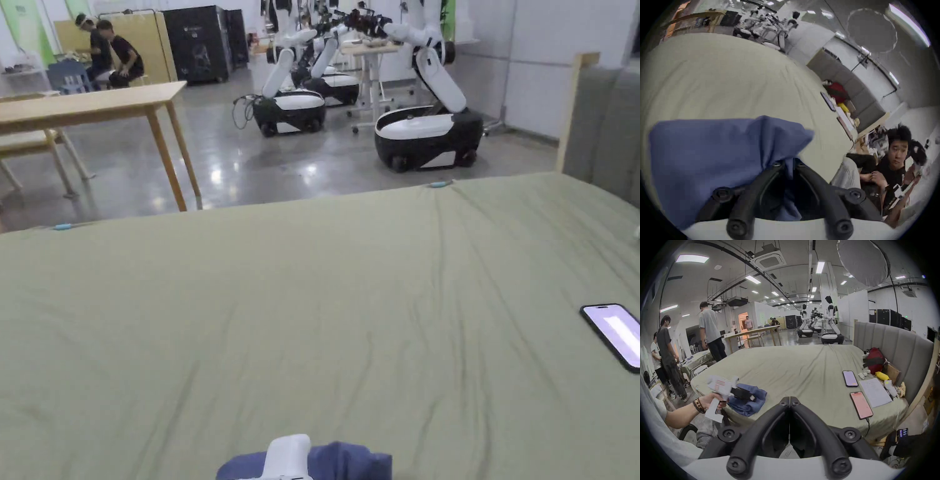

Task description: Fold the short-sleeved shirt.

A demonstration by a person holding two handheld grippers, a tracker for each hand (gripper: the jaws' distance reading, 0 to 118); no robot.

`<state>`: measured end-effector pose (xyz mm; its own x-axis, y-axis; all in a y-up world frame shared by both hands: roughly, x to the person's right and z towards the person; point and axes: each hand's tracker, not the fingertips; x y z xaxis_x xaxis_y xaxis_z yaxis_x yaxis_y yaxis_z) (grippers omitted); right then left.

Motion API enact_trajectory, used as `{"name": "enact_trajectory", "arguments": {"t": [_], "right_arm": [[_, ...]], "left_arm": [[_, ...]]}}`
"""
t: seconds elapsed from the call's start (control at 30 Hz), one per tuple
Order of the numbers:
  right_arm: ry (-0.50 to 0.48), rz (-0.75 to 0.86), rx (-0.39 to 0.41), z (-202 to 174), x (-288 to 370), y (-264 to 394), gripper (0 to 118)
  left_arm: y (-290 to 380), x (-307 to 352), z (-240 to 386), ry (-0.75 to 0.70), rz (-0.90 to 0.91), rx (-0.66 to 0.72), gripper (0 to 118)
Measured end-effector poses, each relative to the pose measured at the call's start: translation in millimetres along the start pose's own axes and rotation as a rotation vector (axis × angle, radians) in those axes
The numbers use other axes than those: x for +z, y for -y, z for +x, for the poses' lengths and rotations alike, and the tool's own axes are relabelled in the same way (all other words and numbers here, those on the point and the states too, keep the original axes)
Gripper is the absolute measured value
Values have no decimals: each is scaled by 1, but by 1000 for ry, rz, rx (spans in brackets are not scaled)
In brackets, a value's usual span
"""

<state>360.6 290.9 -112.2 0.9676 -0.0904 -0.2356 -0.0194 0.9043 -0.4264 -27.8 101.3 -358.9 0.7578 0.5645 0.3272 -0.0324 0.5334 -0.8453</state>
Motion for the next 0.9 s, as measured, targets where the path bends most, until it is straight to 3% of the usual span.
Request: {"name": "enact_trajectory", "arguments": {"t": [0.1,0.23,0.43,0.53,0.7,0.77,0.83,0.87,0.9], "right_arm": [[48,-11,-25,3,4,4,0],[70,-19,-43,-9,-23,7,0],[-301,-82,-65,-72,-142,11,0],[-413,-171,-83,-100,-210,27,0],[-417,-365,-87,-131,-291,59,0],[-323,-475,-96,-132,-308,73,0],[-365,-435,-127,-126,-313,87,0],[-396,-413,-171,-121,-313,87,0],[-405,-427,-209,-116,-312,86,0]], "left_arm": [[0,-12,4,35,-7,48,10],[1,17,10,67,47,-22,10],[27,121,-3,49,188,-45,10],[47,166,-19,-7,253,-11,10],[70,206,-53,-88,317,101,10],[73,209,-67,-74,338,158,10],[74,206,-81,-23,338,200,11],[72,200,-90,-16,331,221,19],[71,194,-98,-22,320,235,42]]}}
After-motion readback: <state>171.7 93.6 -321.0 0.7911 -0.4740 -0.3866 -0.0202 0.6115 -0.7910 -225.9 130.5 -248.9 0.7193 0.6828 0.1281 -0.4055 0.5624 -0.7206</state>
